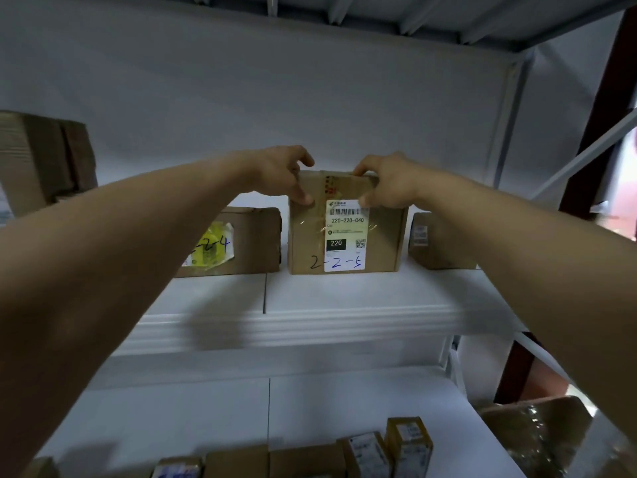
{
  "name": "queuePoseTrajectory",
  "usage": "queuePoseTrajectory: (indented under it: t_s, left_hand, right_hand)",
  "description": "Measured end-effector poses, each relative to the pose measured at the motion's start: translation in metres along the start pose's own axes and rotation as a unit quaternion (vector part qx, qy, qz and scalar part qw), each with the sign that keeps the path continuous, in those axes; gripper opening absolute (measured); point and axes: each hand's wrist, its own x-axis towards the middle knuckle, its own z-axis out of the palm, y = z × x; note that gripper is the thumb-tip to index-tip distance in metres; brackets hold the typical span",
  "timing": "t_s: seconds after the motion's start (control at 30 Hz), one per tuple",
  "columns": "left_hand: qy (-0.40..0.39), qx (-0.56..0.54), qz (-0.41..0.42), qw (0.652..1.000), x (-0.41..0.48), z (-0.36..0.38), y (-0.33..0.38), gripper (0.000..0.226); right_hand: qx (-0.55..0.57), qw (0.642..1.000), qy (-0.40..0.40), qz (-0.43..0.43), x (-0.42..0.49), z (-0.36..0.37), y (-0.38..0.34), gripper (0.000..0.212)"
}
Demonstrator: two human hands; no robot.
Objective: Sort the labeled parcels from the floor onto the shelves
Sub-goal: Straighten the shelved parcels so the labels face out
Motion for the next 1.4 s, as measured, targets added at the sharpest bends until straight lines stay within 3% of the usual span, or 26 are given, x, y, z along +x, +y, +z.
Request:
queuePoseTrajectory:
  t_s: [0.17,0.47,0.7,0.83,1.0,1.17,1.27,1.4]
  left_hand:
    - [-0.007,0.002,0.005,1.0,-0.004,-0.004,-0.007,0.077]
    - [-0.038,-0.022,-0.018,0.999,0.0,-0.01,-0.018,0.076]
    - [-0.006,0.093,0.005,0.996,0.008,-0.014,0.007,0.091]
    - [0.032,0.157,0.111,0.981,0.022,0.006,0.061,0.081]
    - [-0.016,0.22,0.2,0.955,0.056,0.068,0.127,0.07]
    - [-0.057,0.322,0.217,0.92,0.092,0.128,0.167,0.063]
    - [-0.042,0.368,0.219,0.903,0.105,0.149,0.181,0.049]
    - [-0.065,0.366,0.204,0.906,0.113,0.161,0.182,0.038]
  right_hand:
    - [0.041,0.999,0.001,-0.029,0.005,0.005,-0.007,0.047]
    - [0.026,0.999,0.009,-0.031,0.006,0.007,-0.02,0.049]
    - [0.078,0.996,0.045,-0.021,0.006,-0.012,0.006,0.058]
    - [0.08,0.993,0.07,0.047,0.003,-0.032,0.06,0.055]
    - [0.036,0.988,0.052,0.138,-0.015,-0.036,0.138,0.049]
    - [-0.02,0.988,-0.015,0.155,-0.03,-0.02,0.181,0.055]
    - [-0.044,0.988,-0.046,0.143,-0.032,-0.012,0.194,0.056]
    - [-0.081,0.984,-0.067,0.146,-0.027,-0.001,0.204,0.064]
